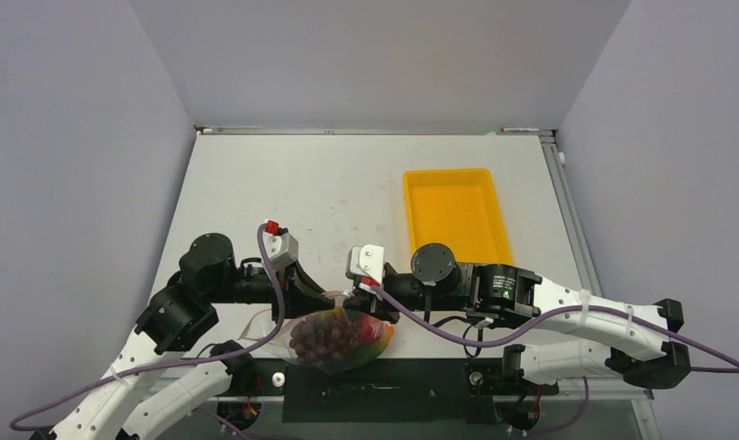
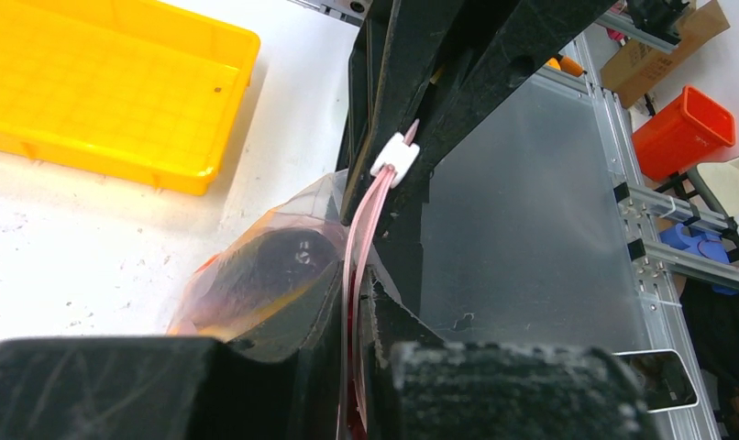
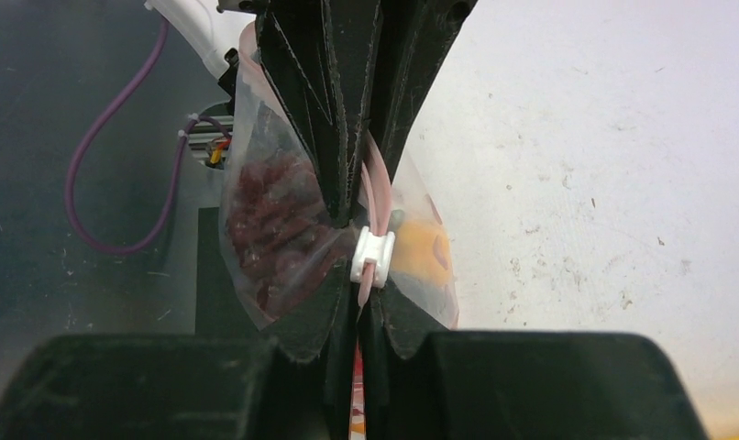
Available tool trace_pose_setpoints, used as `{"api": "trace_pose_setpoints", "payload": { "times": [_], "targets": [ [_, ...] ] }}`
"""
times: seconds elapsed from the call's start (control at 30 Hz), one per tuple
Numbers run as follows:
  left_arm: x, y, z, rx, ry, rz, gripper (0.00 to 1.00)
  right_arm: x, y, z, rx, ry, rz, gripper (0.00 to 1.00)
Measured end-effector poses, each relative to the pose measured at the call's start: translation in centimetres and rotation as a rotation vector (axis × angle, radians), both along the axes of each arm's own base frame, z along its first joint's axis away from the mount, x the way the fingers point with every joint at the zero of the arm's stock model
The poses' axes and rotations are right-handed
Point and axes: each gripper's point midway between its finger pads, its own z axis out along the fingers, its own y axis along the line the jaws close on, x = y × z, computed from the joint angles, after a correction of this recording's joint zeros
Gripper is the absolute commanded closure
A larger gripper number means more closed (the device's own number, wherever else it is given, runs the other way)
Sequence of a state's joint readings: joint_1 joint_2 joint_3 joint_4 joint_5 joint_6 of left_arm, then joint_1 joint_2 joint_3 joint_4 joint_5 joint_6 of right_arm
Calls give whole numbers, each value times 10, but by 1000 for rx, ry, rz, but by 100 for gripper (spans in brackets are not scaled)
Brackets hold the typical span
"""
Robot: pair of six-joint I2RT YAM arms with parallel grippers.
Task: Place the food in the zip-top bag and seal the zipper
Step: Zip the zipper food storage bag at the center of the board.
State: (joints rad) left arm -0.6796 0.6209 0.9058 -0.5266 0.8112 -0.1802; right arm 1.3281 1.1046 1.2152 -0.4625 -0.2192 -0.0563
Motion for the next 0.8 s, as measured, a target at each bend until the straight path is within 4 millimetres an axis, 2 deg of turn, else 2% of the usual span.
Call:
{"api": "trace_pose_setpoints", "payload": {
  "times": [0.1,0.17,0.43,0.8],
  "targets": [
    [0,-1,3,-10,-4,-5,60,-1,0,0,-1,0,9,95],
    [-1,-2,5,-20,-7,-15,52,-3,0,0,0,1,16,95],
    [-4,-7,17,-66,-41,-65,38,-6,1,0,1,6,38,95],
    [3,-16,23,-90,-60,-86,39,-12,4,-3,-5,21,74,95]
  ]
}}
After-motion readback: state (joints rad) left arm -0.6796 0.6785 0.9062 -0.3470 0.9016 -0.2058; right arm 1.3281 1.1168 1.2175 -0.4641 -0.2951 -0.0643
